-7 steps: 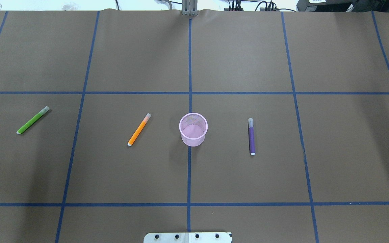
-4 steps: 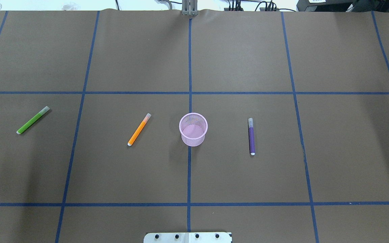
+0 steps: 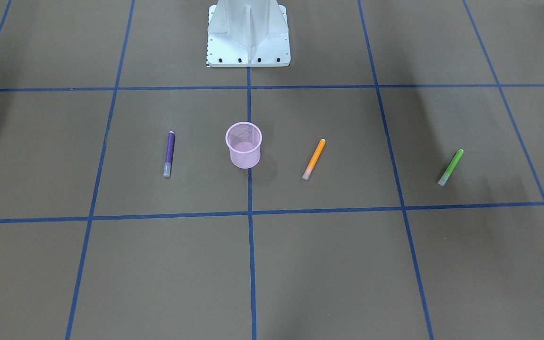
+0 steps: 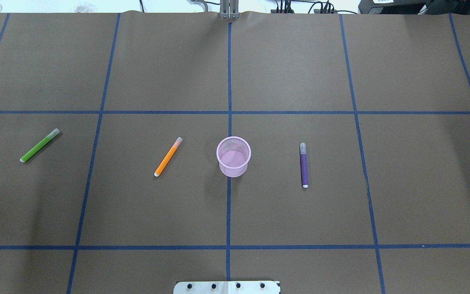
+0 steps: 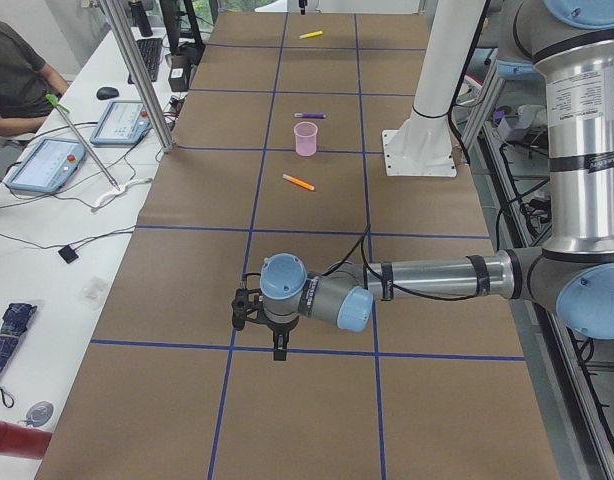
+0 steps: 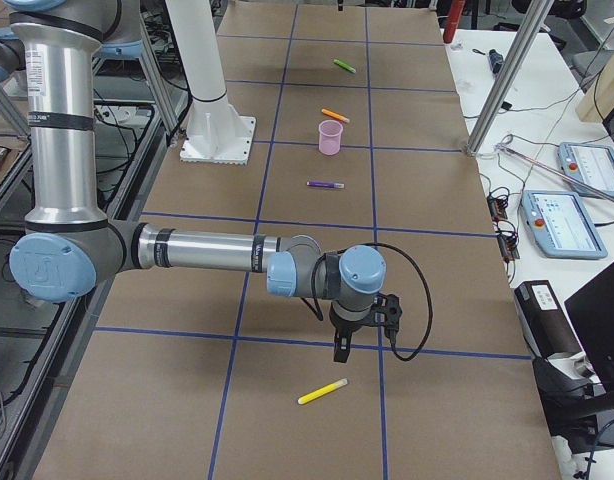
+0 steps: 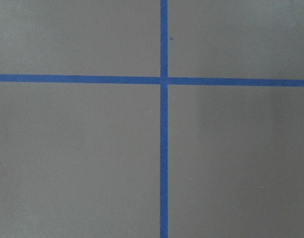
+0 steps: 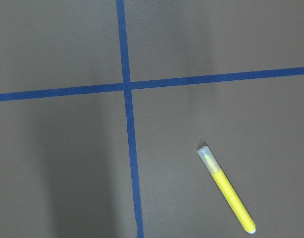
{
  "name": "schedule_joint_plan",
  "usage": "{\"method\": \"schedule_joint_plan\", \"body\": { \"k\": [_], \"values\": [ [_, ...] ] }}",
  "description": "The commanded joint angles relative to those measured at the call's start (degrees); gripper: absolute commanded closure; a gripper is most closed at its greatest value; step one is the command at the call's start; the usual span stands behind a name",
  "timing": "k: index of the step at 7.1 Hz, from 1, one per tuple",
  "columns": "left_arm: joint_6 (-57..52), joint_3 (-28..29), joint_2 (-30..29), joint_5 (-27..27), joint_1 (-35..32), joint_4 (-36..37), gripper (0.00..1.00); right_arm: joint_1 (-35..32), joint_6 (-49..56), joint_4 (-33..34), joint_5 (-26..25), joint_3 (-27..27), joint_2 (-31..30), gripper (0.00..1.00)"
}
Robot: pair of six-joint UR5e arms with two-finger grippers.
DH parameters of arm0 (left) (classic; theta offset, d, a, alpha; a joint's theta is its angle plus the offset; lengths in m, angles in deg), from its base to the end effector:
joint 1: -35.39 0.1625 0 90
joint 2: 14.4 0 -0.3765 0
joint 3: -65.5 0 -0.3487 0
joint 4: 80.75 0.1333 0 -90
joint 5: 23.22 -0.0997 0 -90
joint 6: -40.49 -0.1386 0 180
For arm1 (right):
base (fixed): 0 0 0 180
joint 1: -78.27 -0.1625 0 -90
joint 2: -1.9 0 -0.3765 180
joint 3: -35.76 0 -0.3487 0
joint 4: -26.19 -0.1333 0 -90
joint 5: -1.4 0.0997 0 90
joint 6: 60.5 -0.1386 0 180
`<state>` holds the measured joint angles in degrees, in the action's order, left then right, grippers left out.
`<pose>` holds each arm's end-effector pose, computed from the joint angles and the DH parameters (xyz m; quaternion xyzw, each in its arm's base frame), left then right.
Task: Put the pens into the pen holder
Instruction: 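Move the right gripper down toward the yellow highlighter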
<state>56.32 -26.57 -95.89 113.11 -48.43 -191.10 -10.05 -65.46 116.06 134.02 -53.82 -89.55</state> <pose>0.0113 -0.4117 0.6429 0.0347 0.4046 -0.0293 0.9134 0.0267 -0.4365 0.6552 -0.0352 -0.3619 0.0322 0.9310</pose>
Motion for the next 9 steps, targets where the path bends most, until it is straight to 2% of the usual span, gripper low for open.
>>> {"method": "schedule_joint_plan", "body": {
  "k": [1, 2, 9],
  "values": [
    [-0.2, -2.8, -0.1, 0.1, -0.2, 5.9, 0.0, 0.0, 0.3, 0.0, 0.1, 0.7, -0.1, 0.0],
    [-0.1, -4.9, -0.1, 0.0, -0.8, 8.5, 0.0, 0.0, 0.3, 0.0, 0.1, 0.9, -0.1, 0.0],
    [-0.2, -5.2, -0.2, -0.4, -0.7, 7.7, 0.0, 0.1, 0.4, -1.0, 0.1, 2.8, 0.1, 0.0]
  ]
}}
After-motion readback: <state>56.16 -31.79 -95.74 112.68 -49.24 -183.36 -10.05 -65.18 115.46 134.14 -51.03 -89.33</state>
